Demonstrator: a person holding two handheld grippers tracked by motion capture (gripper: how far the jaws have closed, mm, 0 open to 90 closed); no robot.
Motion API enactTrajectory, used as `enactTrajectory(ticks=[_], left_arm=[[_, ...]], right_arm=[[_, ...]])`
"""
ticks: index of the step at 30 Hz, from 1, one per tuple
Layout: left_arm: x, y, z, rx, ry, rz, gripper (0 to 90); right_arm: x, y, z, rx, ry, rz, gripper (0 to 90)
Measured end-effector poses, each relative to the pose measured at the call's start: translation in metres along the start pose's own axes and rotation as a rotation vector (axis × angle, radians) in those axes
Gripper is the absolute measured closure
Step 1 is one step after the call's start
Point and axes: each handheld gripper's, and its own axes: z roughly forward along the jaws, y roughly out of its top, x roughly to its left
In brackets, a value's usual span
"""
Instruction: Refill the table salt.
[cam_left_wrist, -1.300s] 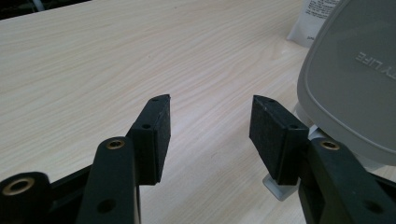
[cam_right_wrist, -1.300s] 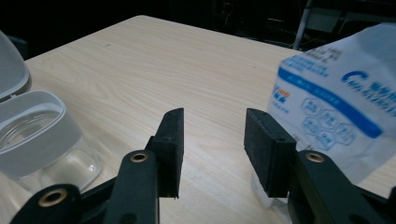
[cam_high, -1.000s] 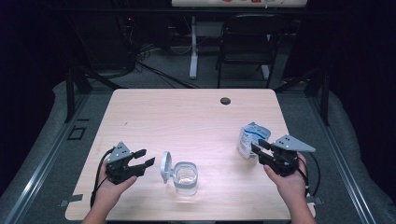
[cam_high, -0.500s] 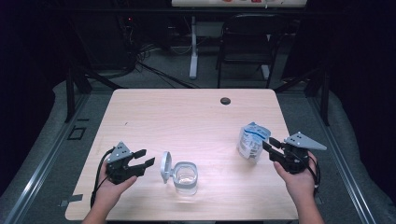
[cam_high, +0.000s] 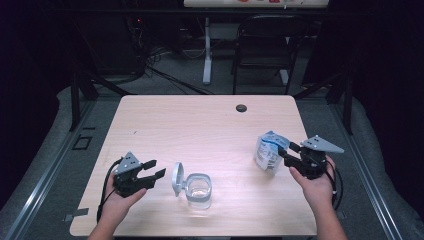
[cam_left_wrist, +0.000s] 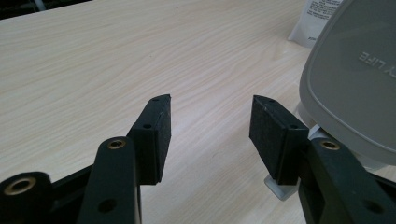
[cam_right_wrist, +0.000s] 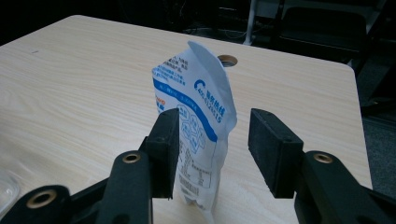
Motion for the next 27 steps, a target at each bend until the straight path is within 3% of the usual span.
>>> enactTrajectory(ticks=[5, 15, 27], left_arm=[[0.000, 0.000, 0.000, 0.001, 0.000, 0.001, 49.4], [0.000, 0.000, 0.000, 0.001, -0.001, 0.002, 49.5], [0.000, 0.000, 0.000, 0.005, 0.003, 0.003, 49.6]], right_arm=[[0.000, 0.004, 0.005, -0.002, 0.001, 0.005, 56.0], [0.004, 0.014, 0.015, 0.021, 0.012, -0.024, 69.8], [-0.002, 0.015, 0.015, 0.031, 0.033, -0.015, 85.1]])
